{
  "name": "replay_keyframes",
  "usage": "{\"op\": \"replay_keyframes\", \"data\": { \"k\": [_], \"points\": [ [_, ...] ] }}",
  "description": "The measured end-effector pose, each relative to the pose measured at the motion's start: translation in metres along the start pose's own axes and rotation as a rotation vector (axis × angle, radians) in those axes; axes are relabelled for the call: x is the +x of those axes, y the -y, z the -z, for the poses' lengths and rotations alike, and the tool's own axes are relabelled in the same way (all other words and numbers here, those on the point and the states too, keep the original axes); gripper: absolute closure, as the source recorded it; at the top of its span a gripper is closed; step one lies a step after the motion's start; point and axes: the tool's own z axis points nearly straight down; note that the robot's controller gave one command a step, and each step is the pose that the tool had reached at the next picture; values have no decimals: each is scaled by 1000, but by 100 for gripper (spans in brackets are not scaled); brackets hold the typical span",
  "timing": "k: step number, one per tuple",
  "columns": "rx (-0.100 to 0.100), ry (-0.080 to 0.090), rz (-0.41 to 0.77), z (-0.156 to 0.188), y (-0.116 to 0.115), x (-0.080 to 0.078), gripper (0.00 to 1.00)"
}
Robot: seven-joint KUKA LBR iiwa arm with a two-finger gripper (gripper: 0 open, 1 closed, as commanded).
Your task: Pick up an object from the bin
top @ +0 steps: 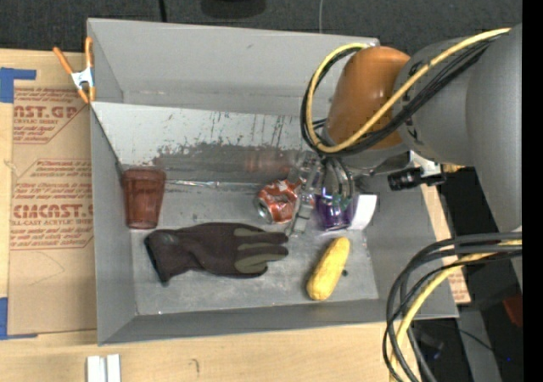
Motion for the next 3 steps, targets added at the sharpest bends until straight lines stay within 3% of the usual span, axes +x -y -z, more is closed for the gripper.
{"op": "replay_keyframes", "data": {
  "k": [1,2,3],
  "points": [
    [1,0,129,-37,-9,1,0],
    [-12,15,-49,-51,-4,-4,100],
    [-11,16,-47,-51,-4,-4,100]
  ]
}}
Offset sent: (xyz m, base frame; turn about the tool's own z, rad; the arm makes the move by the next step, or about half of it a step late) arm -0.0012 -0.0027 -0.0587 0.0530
